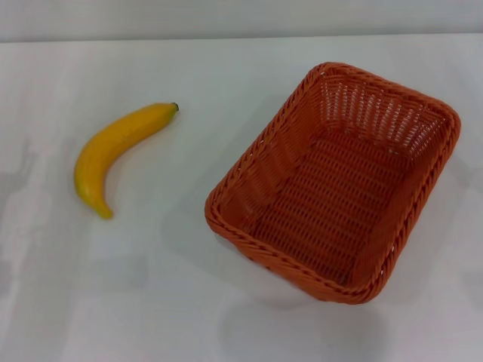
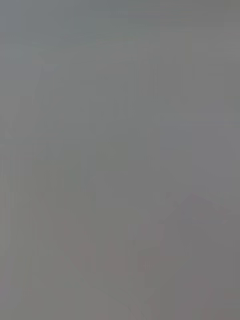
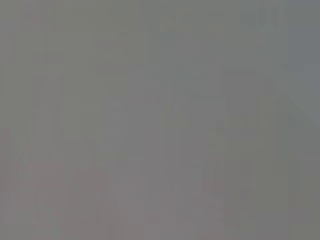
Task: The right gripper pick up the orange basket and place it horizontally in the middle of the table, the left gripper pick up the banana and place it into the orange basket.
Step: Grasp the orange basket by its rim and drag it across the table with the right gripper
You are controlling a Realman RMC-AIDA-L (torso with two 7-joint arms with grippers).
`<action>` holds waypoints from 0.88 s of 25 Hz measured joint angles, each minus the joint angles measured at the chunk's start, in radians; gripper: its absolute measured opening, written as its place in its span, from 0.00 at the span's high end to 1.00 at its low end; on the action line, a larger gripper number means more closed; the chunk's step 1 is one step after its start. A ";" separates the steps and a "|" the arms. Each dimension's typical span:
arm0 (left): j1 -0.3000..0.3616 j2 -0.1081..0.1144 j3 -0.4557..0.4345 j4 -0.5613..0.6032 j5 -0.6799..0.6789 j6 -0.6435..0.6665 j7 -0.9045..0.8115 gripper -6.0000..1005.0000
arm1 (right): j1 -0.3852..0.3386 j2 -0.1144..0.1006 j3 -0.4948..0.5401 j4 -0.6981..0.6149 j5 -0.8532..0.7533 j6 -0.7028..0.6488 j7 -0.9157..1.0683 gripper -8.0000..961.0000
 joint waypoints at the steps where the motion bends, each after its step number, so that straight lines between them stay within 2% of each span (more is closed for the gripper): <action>1: 0.001 0.000 0.000 0.000 0.000 0.000 0.000 0.12 | -0.001 0.000 0.000 0.000 0.001 0.000 0.007 0.12; 11: 0.002 -0.001 0.017 0.000 0.000 0.001 0.000 0.13 | -0.006 0.000 -0.001 -0.002 -0.003 0.021 0.060 0.12; 18: -0.005 -0.001 0.017 0.000 0.000 -0.002 0.000 0.13 | -0.013 0.000 0.000 0.051 0.002 -0.071 -0.073 0.12; 22: -0.005 0.000 0.017 0.000 -0.002 -0.004 0.000 0.13 | -0.008 0.000 -0.001 0.069 0.003 -0.097 -0.078 0.12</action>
